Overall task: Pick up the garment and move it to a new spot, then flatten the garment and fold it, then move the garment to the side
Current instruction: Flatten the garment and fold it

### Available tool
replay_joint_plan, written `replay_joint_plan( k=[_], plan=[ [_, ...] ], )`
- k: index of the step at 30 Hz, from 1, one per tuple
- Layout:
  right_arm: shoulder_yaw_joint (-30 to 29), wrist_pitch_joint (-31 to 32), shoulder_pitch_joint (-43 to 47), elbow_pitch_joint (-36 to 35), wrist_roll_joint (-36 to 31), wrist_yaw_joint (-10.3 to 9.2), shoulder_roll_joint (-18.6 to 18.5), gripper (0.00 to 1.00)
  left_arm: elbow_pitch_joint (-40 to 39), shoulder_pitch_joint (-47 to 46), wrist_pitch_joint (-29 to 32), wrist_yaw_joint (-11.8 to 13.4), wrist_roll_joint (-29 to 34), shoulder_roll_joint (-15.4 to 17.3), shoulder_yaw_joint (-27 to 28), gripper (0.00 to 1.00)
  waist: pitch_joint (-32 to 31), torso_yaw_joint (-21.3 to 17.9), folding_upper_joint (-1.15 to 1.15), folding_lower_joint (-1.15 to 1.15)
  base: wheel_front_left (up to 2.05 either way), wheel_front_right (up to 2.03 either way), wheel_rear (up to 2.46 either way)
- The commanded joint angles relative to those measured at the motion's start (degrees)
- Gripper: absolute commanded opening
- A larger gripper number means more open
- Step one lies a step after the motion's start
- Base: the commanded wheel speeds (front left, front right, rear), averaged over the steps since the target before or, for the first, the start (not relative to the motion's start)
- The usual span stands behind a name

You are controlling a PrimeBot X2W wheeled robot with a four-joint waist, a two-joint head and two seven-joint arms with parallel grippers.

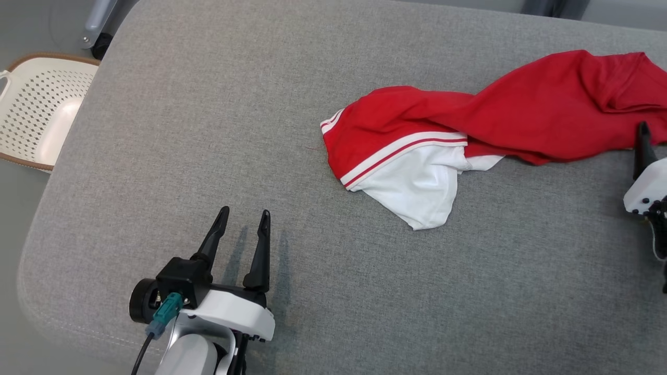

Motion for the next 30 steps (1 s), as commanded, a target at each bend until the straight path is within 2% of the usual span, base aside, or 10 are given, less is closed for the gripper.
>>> replay_joint_plan(
  k=[1,2,3,6,14,17,24,30],
  plan=[
    [-0.04,0.09,-0.76,0.43,0.3,0.01,-0.14,1.0,-0.09,-1.2,0.0,-0.02,0.27,0.21,-0.05,1.0,0.3,0.13,0.0,0.0,0.0,0.0,0.0],
    [0.11,0.12,-1.17,0.68,0.38,0.01,-0.12,0.61,-0.05,-1.25,0.0,0.03,0.25,0.2,-0.11,1.0,0.43,0.15,0.0,0.0,0.0,0.0,0.0],
    [0.28,0.33,-1.41,0.96,0.55,0.01,0.1,0.38,-0.03,-1.26,0.0,0.09,0.22,0.19,-0.15,1.0,0.53,0.13,0.0,0.0,0.0,0.0,0.0],
    [0.77,0.81,-1.86,1.54,1.1,0.01,0.79,0.0,0.02,-1.24,0.0,0.4,0.17,0.21,-0.03,1.0,0.6,-0.2,0.0,0.0,0.0,0.0,0.0],
    [3.95,-0.94,-2.74,-0.96,2.68,0.01,2.66,0.0,0.31,-1.11,0.0,0.5,0.15,0.21,0.4,1.0,-0.45,-2.61,0.0,0.0,0.0,0.0,0.0],
    [5.72,-1.6,-1.38,-4.62,4.77,0.01,3.75,0.0,0.35,-0.45,0.0,0.5,0.22,0.22,0.49,1.0,-1.57,-4.04,0.0,0.0,0.0,0.0,0.0],
    [10.68,-1.86,7.76,-17.62,12.66,0.01,5.11,0.0,0.83,1.1,0.0,0.2,0.89,0.21,1.5,1.0,-4.87,-7.89,0.0,0.0,0.0,0.0,0.0],
    [11.19,1.87,21.74,-31.91,18.37,0.01,3.06,0.0,1.09,2.45,0.0,-0.39,1.63,0.22,2.46,1.0,-7.36,-11.81,0.0,0.0,0.0,0.0,0.0]
  ],
)
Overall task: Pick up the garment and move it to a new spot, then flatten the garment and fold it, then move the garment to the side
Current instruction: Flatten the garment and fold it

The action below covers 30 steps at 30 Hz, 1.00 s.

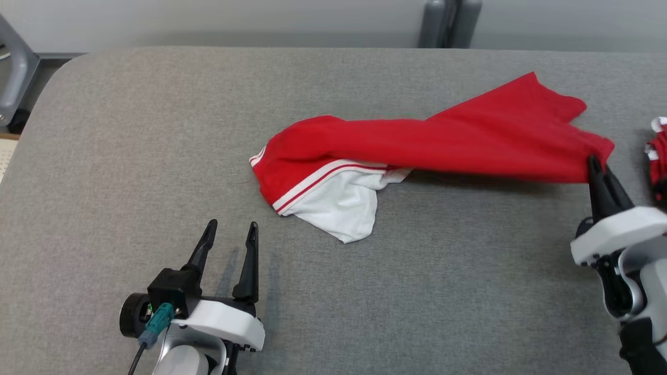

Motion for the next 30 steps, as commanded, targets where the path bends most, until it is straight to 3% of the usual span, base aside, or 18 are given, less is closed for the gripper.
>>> replay_joint_plan(
  k=[1,9,12,23,30],
  plan=[
    [-0.76,1.05,3.12,-2.44,0.52,0.01,-0.39,0.0,0.1,0.82,0.0,-0.36,0.62,0.24,0.34,1.0,-1.24,-1.78,0.0,0.0,0.0,0.0,0.0],
    [-7.3,4.55,13.56,-11.22,-1.14,0.02,2.86,0.01,1.34,0.55,0.0,-1.4,0.85,0.23,-0.2,1.0,-1.6,-4.54,0.0,0.0,0.0,0.0,0.0],
    [-8.86,4.51,14.98,-11.55,-3.46,0.02,4.31,1.0,2.14,0.06,0.0,-1.82,0.83,0.23,-1.03,1.0,-1.61,-5.16,0.0,0.0,0.0,0.0,0.0],
    [-13.33,0.98,18.55,-17.05,-9.6,0.02,8.34,1.0,5.53,-0.21,0.0,-3.5,-0.03,0.21,-6.33,1.0,-3.65,-7.33,0.0,0.0,0.0,0.0,0.0],
    [-12.26,1.28,19.73,-22.3,-11.66,0.02,10.12,1.0,11.41,-2.93,0.0,-4.66,0.05,0.24,-12.2,1.0,-4.15,-10.09,0.0,0.0,0.0,0.0,0.0]
  ],
)
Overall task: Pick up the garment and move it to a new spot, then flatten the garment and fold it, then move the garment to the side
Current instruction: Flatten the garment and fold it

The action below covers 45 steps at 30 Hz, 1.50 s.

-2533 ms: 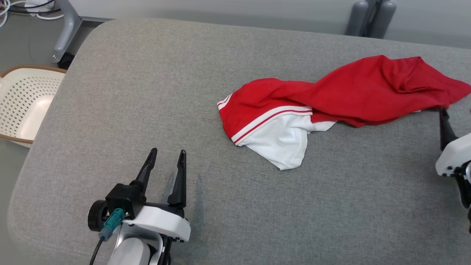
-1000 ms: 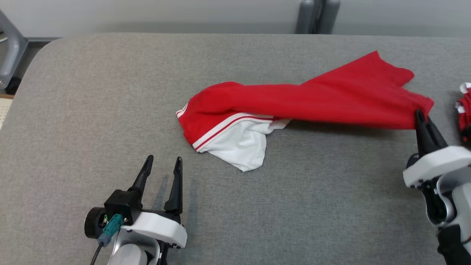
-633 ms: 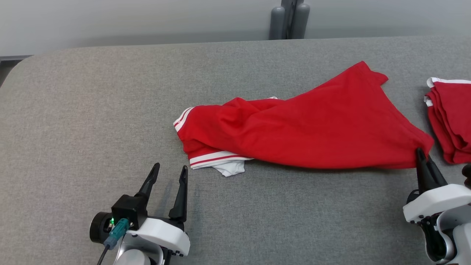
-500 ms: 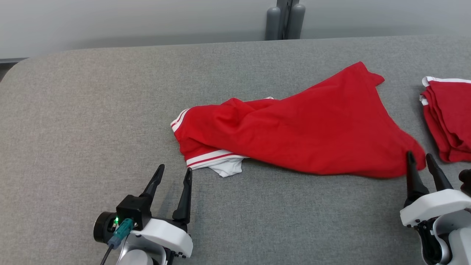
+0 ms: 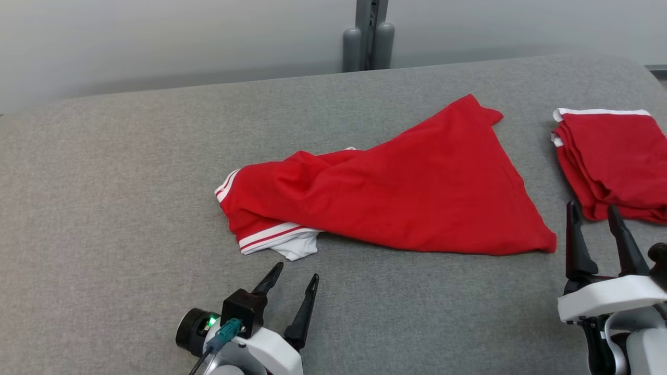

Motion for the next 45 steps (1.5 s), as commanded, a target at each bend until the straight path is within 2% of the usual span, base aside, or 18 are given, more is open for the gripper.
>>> replay_joint_plan(
  k=[1,5,8,11,12,15,16,17,19,24,29,39,45],
  plan=[
    [0.27,0.38,0.61,-0.6,-0.4,0.03,-0.03,1.0,0.66,-1.61,-0.01,-0.09,-0.05,0.25,-0.19,1.0,0.03,-1.01,0.0,0.0,0.0,0.0,0.0],
    [1.68,0.82,1.29,-2.77,-0.17,0.03,0.41,1.0,5.36,-4.67,-0.01,1.02,-0.98,0.27,-0.98,1.0,0.59,-3.22,0.0,0.0,0.0,0.0,0.0],
    [2.05,0.8,1.72,-3.55,-0.08,0.03,0.56,1.0,9.7,-7.24,-0.01,2.29,0.97,0.52,-1.41,1.0,0.97,-4.66,0.0,0.0,0.0,0.0,0.0],
    [2.17,0.68,2.22,-3.96,0.06,0.03,0.66,1.0,13.83,-8.77,0.0,2.04,-0.33,0.49,-0.17,1.0,1.15,-5.83,0.0,0.0,0.0,0.0,0.0],
    [2.07,0.57,2.41,-4.0,0.1,0.03,0.67,1.0,14.77,-9.47,-0.01,2.1,-0.43,0.45,0.06,0.91,1.15,-6.13,0.0,0.0,0.0,0.0,0.0],
    [1.91,0.33,2.53,-3.99,0.09,0.03,0.72,1.0,17.12,-10.62,-0.01,3.1,-0.1,0.41,0.73,0.75,1.07,-6.75,0.0,0.0,0.0,0.0,0.0],
    [1.96,0.32,2.58,-3.92,0.08,0.03,0.75,1.0,17.91,-10.73,0.0,3.18,-0.21,0.4,0.85,0.55,0.99,-6.88,0.0,0.0,0.0,0.0,0.0],
    [1.94,0.28,2.71,-3.82,0.07,0.03,0.77,1.0,18.7,-11.01,0.0,3.33,-0.13,0.38,0.92,0.29,0.86,-6.97,0.0,0.0,0.0,0.0,0.0],
    [1.92,0.25,2.96,-3.64,0.05,0.03,0.76,1.0,19.96,-11.77,0.0,3.5,0.26,0.42,0.8,0.0,0.57,-6.95,0.0,0.0,0.0,0.0,0.0],
    [1.13,-0.19,3.81,-3.42,0.39,0.03,0.77,1.0,19.46,-11.24,-0.01,2.68,0.65,0.38,0.84,0.0,-0.7,-4.9,0.0,0.0,0.0,0.0,0.0],
    [0.07,-0.51,4.65,-3.56,0.28,0.03,0.76,1.0,13.49,-8.57,0.0,2.33,2.07,1.17,1.14,0.0,-2.39,-0.76,0.0,0.0,0.0,0.0,0.0],
    [0.3,-1.38,5.5,-2.55,1.41,0.03,0.73,1.0,-3.4,0.04,-0.01,4.28,4.88,7.64,3.51,0.0,-4.15,7.52,0.0,0.0,0.0,0.0,0.0],
    [0.28,-1.78,5.25,-1.73,1.58,0.03,0.73,1.0,-9.03,4.39,2.02,5.39,4.61,11.13,4.34,0.0,-3.87,9.69,0.0,0.0,0.0,0.0,0.0]
  ],
)
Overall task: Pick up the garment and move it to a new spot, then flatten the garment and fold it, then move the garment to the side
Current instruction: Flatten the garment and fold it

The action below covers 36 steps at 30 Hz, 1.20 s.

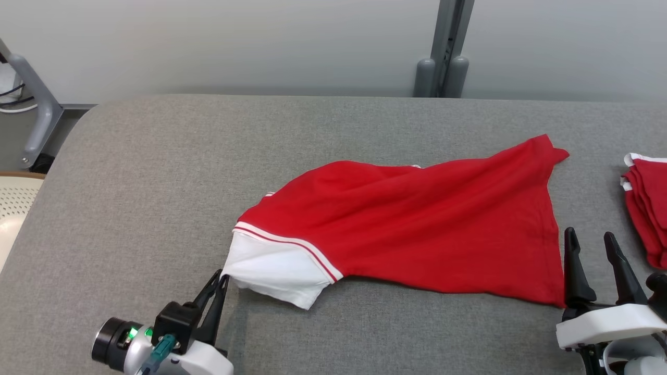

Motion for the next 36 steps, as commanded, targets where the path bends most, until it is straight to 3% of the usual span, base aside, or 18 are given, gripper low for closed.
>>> replay_joint_plan(
  k=[1,5,11,12,13,14,15,25,36],
  plan=[
    [0.03,-0.44,-0.01,0.27,0.2,0.03,-0.31,1.0,-1.36,1.21,0.64,0.43,-0.35,0.69,0.31,0.0,0.15,0.84,0.0,0.0,0.0,0.0,0.0],
    [0.4,-0.52,-0.65,0.94,0.11,0.03,-0.31,1.0,-3.48,4.76,3.02,1.21,-1.26,2.8,1.2,0.0,0.6,1.02,0.0,0.0,0.0,0.0,0.0],
    [-0.66,0.03,-0.96,2.51,-0.88,0.03,-0.32,1.0,-1.55,7.07,3.61,2.96,-2.61,3.39,2.8,0.0,1.52,-0.25,0.0,0.0,0.0,0.0,0.0],
    [-1.18,0.14,-0.81,2.74,-1.06,0.03,-0.31,1.0,-1.09,7.01,3.38,3.04,-2.75,3.18,2.82,0.06,1.66,-0.49,0.0,0.0,0.0,0.0,0.0],
    [-1.77,0.21,-0.57,2.91,-1.43,0.03,-0.31,1.0,-0.61,6.89,3.21,3.14,-2.93,2.87,2.78,0.36,1.81,-0.76,0.0,0.0,0.0,0.0,0.0],
    [-2.4,0.35,-0.22,3.08,-1.77,0.03,-0.32,1.0,-0.13,6.68,2.97,3.14,-3.12,2.63,2.67,0.83,1.93,-1.01,0.0,0.0,0.0,0.0,0.0],
    [-3.06,0.5,0.16,3.19,-2.36,0.03,-0.3,1.0,0.25,6.4,2.76,3.1,-3.37,2.42,2.6,1.0,2.1,-1.28,0.0,0.0,0.0,0.0,0.0],
    [-9.51,1.53,5.02,3.14,-4.63,0.03,-0.3,1.0,0.68,4.39,-0.54,3.81,-4.74,0.81,3.87,1.0,2.85,-3.35,0.0,0.0,0.0,0.0,0.0],
    [-6.51,0.56,3.42,2.68,-3.37,0.03,-0.3,1.0,-0.57,2.99,-1.63,5.51,-5.82,0.34,6.23,1.0,1.64,-4.33,0.0,0.0,0.0,0.0,0.0]
  ],
)
